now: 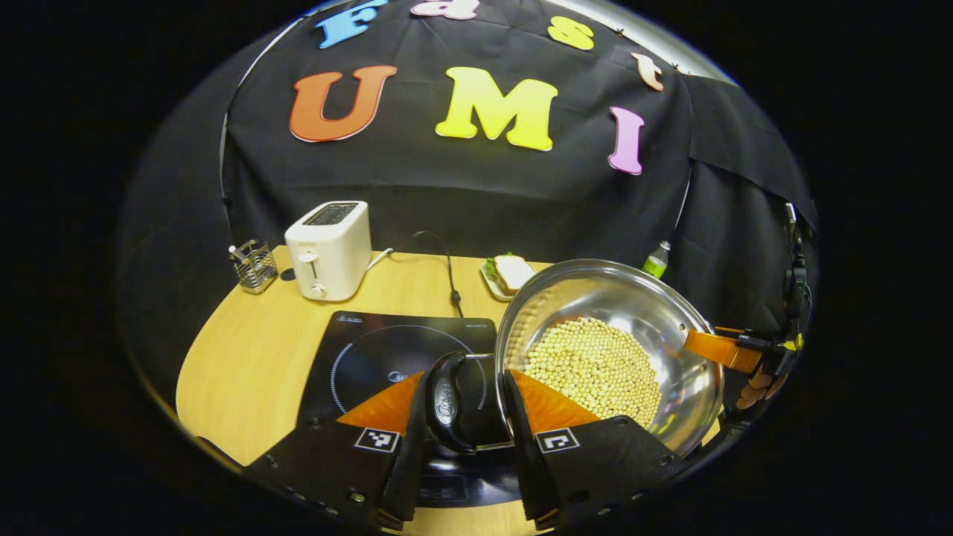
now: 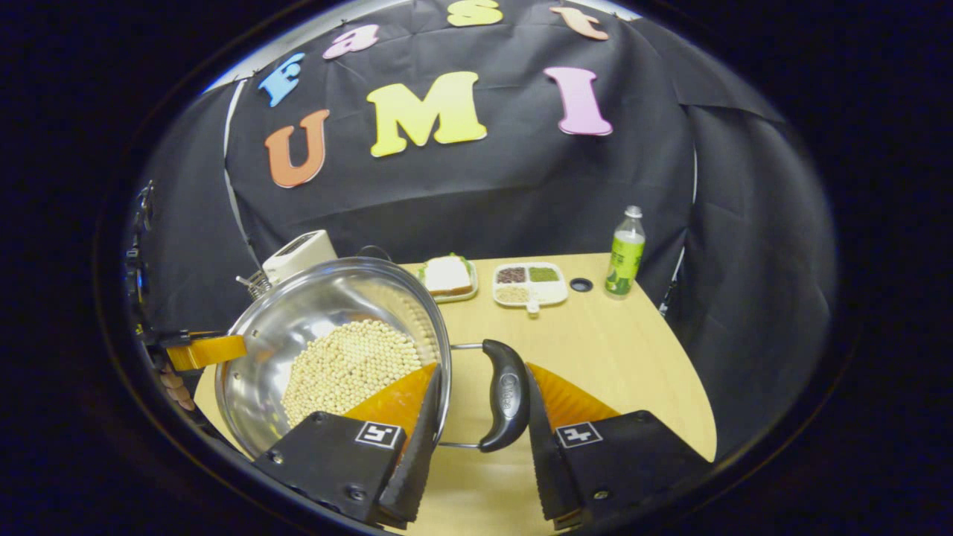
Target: First push the handle of the pot to place it horizontally, then grasp the pot with both hands and set it on the induction cooktop.
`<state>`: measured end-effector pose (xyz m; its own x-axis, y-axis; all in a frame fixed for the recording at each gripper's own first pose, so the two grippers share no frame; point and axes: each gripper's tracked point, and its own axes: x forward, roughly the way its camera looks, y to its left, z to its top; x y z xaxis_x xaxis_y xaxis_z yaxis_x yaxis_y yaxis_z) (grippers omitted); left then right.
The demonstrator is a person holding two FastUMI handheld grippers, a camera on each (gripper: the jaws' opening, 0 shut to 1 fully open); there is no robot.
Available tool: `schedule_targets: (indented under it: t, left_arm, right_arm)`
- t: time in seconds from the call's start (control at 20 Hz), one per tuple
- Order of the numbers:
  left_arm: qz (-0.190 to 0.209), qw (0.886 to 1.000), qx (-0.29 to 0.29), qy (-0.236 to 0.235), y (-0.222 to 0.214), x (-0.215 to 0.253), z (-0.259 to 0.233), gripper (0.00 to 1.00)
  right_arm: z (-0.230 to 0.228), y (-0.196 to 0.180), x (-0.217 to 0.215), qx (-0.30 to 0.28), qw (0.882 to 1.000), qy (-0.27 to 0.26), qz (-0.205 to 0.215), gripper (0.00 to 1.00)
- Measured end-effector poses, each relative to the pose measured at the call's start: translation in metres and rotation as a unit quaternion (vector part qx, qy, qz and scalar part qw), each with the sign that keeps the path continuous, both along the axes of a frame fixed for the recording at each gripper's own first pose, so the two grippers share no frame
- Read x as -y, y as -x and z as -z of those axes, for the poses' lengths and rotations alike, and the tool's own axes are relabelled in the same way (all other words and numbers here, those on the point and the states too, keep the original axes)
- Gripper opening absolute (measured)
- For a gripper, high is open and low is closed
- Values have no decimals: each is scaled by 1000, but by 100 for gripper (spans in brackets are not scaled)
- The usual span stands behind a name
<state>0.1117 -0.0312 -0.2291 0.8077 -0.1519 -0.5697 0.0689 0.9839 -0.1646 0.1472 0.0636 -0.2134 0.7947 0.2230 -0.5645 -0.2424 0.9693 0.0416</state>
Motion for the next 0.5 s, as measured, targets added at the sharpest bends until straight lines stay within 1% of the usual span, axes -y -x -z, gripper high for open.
schedule_targets:
  t: [0.05,0.25,0.3,0.35,0.4,0.5]
  left_arm:
    - [-8,1000,0,2,0,-14,0,52]
    - [-32,999,-7,-4,-2,-66,6,52]
    - [-37,999,-9,-7,-4,-78,8,52]
    - [-42,999,-9,-9,-9,-91,12,52]
    - [-47,999,-10,-10,-13,-102,15,52]
    - [-58,998,-16,-5,-23,-121,23,52]
  right_arm:
    - [1,-1,-15,0,1000,0,-6,61]
    - [16,-10,-72,-8,1000,-8,-28,60]
    - [21,-13,-86,-11,999,-12,-32,62]
    - [26,-17,-99,-14,999,-15,-36,60]
    - [31,-21,-110,-16,999,-15,-40,61]
    - [39,-32,-131,-21,999,-14,-43,60]
